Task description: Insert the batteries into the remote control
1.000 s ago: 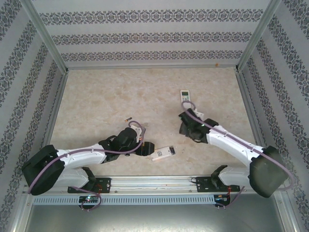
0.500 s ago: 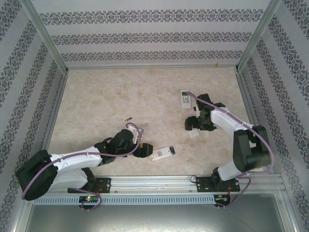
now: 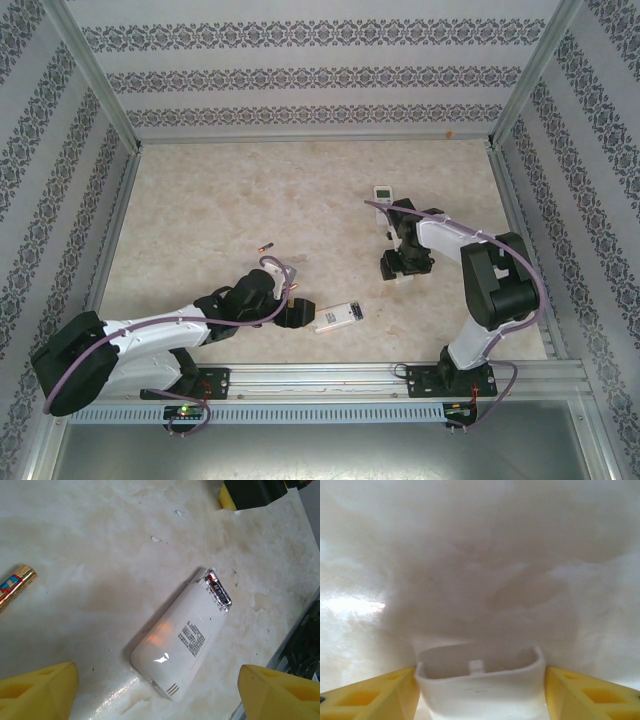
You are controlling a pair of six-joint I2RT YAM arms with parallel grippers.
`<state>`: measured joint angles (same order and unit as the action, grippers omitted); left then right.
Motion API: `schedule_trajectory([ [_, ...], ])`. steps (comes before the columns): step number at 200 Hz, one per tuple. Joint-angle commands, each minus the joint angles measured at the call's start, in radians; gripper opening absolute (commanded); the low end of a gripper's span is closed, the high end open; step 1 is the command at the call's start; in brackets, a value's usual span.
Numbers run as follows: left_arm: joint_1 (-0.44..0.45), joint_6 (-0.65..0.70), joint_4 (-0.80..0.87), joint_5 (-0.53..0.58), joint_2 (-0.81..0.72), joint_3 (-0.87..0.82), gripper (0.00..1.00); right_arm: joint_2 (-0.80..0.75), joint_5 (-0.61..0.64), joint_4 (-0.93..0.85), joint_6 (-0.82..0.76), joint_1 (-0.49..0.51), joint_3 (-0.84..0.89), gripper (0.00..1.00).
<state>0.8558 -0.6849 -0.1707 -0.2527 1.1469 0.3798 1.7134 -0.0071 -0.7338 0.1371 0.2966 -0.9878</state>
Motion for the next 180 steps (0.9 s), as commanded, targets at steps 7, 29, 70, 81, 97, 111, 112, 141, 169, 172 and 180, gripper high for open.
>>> schedule_trajectory([
  [7, 0.011, 0.011, -0.019, 0.022, -0.017, -0.005, 0.84, 0.014, 0.033, -0.018, -0.094, 0.029, -0.03, 0.63],
  [29, 0.01, 0.02, -0.02, 0.029, -0.02, -0.007, 0.84, -0.052, 0.011, 0.016, -0.181, 0.049, -0.02, 0.58],
  [70, 0.009, 0.085, 0.004, 0.046, -0.042, 0.017, 0.84, -0.25, -0.037, 0.1, -0.471, 0.146, 0.018, 0.55],
  [81, 0.008, 0.109, 0.017, 0.057, -0.056, 0.019, 0.84, -0.285, -0.121, 0.076, -0.559, 0.152, 0.013, 0.55],
  [97, 0.006, 0.133, 0.037, 0.085, -0.083, 0.019, 0.84, -0.334, -0.227, 0.025, -0.719, 0.185, 0.023, 0.55],
  [111, 0.004, 0.139, 0.061, 0.106, -0.111, 0.019, 0.84, -0.382, -0.275, -0.027, -0.892, 0.233, 0.055, 0.53],
  [112, 0.004, 0.139, 0.062, 0.108, -0.113, 0.019, 0.84, -0.386, -0.278, -0.032, -0.903, 0.236, 0.057, 0.53],
  [141, -0.004, 0.117, 0.085, 0.132, -0.175, 0.009, 0.84, -0.462, -0.281, -0.041, -1.096, 0.298, 0.125, 0.48],
  [169, -0.011, 0.106, 0.076, 0.137, -0.21, -0.006, 0.84, -0.447, -0.257, -0.044, -1.201, 0.359, 0.138, 0.48],
  [172, -0.011, 0.106, 0.076, 0.138, -0.21, -0.007, 0.84, -0.44, -0.25, -0.046, -1.21, 0.367, 0.138, 0.48],
  [180, -0.012, 0.107, 0.074, 0.139, -0.211, -0.008, 0.84, -0.416, -0.23, -0.053, -1.23, 0.389, 0.134, 0.49],
])
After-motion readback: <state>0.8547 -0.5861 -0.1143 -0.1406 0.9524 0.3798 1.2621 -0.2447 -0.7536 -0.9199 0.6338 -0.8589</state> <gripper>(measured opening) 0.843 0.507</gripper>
